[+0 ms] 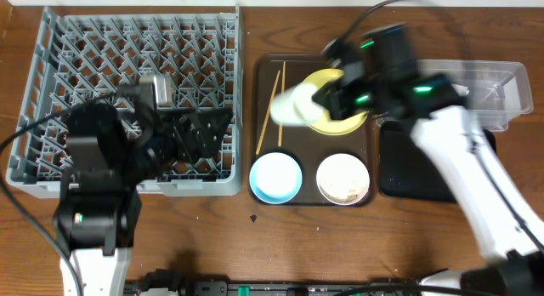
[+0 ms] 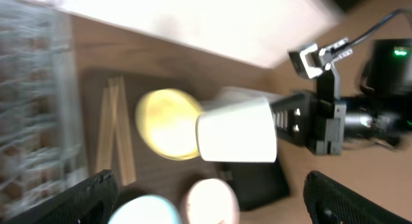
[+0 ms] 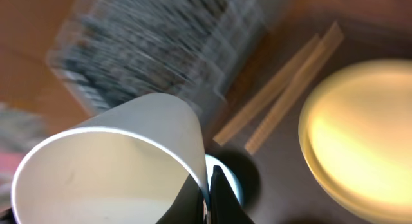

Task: Sort waste into correct bins and load items into the dishwasher
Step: 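Lift the white cup and pass it to the left gripper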

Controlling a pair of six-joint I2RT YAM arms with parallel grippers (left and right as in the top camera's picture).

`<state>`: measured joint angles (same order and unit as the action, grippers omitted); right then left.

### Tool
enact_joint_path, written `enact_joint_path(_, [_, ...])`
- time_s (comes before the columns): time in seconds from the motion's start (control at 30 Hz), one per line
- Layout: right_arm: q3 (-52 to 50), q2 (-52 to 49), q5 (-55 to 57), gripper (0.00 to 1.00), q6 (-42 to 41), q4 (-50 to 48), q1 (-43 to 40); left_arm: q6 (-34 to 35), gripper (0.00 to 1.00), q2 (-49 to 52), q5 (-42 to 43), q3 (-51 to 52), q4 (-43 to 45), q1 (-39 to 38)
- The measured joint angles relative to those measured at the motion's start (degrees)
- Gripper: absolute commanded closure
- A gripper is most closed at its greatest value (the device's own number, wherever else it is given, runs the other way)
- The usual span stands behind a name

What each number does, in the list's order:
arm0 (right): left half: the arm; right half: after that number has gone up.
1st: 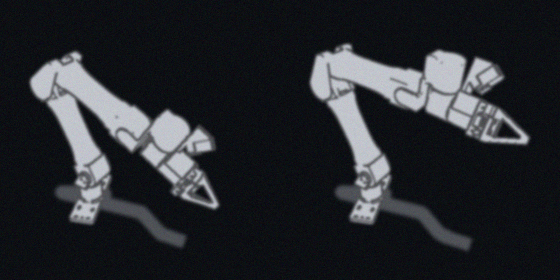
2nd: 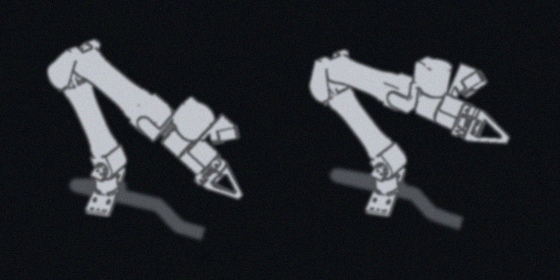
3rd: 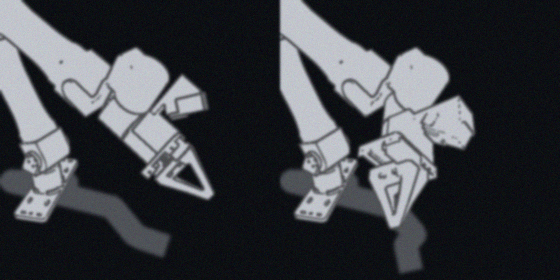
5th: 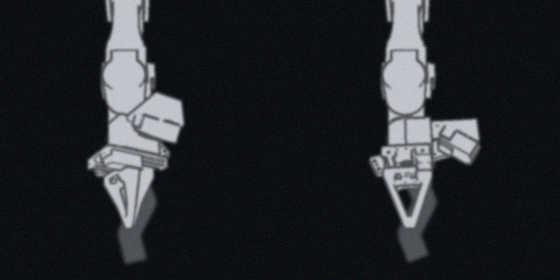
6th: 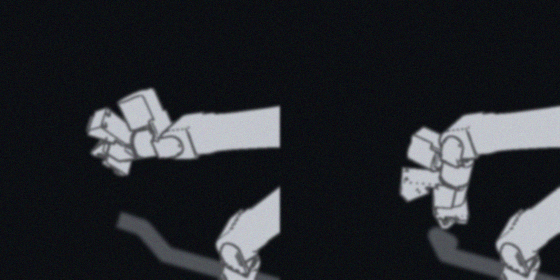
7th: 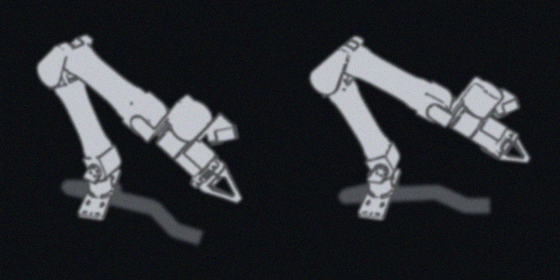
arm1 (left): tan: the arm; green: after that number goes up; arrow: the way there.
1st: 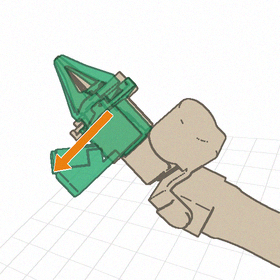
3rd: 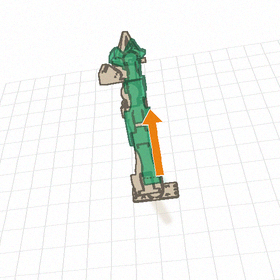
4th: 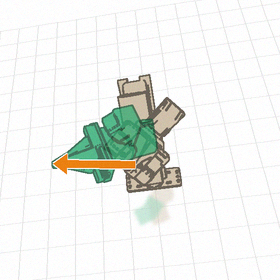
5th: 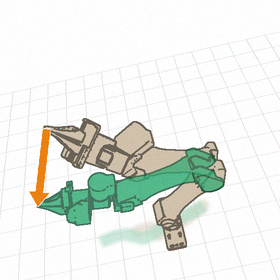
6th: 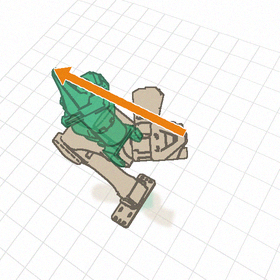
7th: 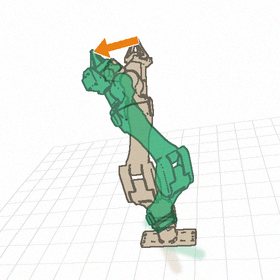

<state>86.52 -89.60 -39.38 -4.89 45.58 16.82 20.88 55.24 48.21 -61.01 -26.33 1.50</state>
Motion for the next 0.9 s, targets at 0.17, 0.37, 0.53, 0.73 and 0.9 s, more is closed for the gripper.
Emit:
enact_joint_path(0.17, [0.3, 1.0, -19.9, 0.99, 4.7, -2.8, -3.1, 5.5, 0.07, 5.5, 17.9, -0.1, 11.2, 0.5])
enact_joint_path(0.37, [0.3, 0.9, -31.1, 0.99, 6.8, -7.3, -0.2, 9.7, 0.08, 8.3, 29.5, -0.1, 13.3, -2.5])
enact_joint_path(0.53, [0.2, 0.9, -34.6, 0.99, 7.3, -12.5, 3.6, 10.9, 0.17, 8.3, 32.7, -0.1, 13.4, -4.5])
enact_joint_path(0.73, [0.2, 0.9, -34.1, 0.99, 7.6, -15.5, 5.6, 11.6, 0.3, 8.0, 35.6, -0.1, 13.7, -4.9])
enact_joint_path(0.9, [0.2, 0.9, -33.9, 0.69, 7.5, -15.5, 5.6, 11.4, 0.44, 8.0, 36.4, -0.1, 13.8, -4.9])
